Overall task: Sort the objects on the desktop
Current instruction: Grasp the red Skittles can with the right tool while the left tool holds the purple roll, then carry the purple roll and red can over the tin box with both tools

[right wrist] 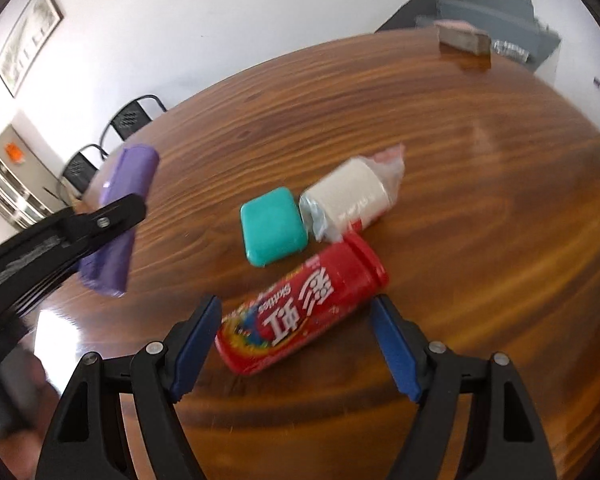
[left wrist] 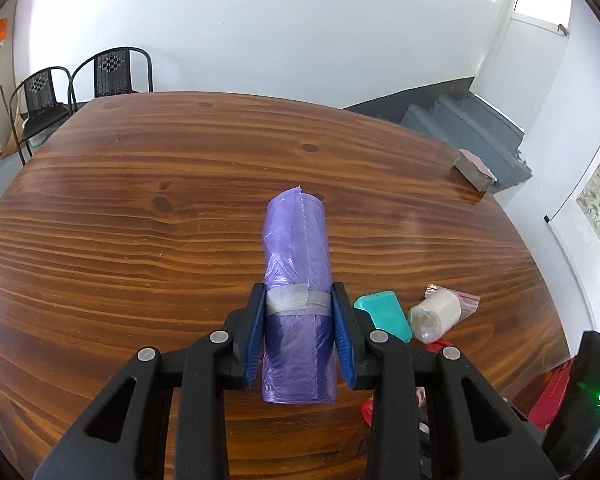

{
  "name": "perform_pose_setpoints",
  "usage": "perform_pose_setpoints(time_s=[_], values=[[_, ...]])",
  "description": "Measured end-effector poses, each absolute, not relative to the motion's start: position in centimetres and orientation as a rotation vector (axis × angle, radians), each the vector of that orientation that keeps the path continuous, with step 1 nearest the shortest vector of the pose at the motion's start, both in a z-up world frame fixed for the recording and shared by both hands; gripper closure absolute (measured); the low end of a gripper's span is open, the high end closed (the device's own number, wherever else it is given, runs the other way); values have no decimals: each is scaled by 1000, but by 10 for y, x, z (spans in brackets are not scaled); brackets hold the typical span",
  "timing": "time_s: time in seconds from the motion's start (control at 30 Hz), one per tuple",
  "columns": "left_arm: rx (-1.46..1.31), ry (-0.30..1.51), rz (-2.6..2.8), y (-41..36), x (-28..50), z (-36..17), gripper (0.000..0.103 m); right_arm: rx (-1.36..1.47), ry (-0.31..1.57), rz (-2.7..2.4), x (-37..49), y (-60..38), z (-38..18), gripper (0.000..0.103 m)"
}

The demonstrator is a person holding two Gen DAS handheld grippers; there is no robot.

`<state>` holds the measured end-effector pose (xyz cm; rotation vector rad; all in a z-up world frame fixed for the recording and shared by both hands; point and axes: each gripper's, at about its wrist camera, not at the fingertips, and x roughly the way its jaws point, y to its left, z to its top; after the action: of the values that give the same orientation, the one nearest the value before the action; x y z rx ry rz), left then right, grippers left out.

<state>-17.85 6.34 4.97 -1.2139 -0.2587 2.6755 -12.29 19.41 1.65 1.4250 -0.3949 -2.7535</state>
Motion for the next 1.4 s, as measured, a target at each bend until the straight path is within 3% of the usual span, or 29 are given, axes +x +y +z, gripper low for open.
perform_pose_setpoints(time_s=[0.13, 0.27, 0.33, 0.9, 1.4], values=[[-1216, -258, 2678, 66, -178, 50, 69, 1446, -192, -2804, -120, 180, 14, 27], [-1221, -233, 2670, 73, -179, 49, 69, 1441, -60, -2863, -104, 183, 17, 59], [-1220, -215, 2667, 76, -178, 48, 69, 1432, -86, -2855, -97, 194, 18, 67], [-1118, -45, 2641, 118, -145, 59, 69, 1245, -353, -2868, -27, 231, 41, 67], [-1029, 7, 2596, 139, -121, 75, 69, 1069, -431, -2976, 27, 249, 79, 67]])
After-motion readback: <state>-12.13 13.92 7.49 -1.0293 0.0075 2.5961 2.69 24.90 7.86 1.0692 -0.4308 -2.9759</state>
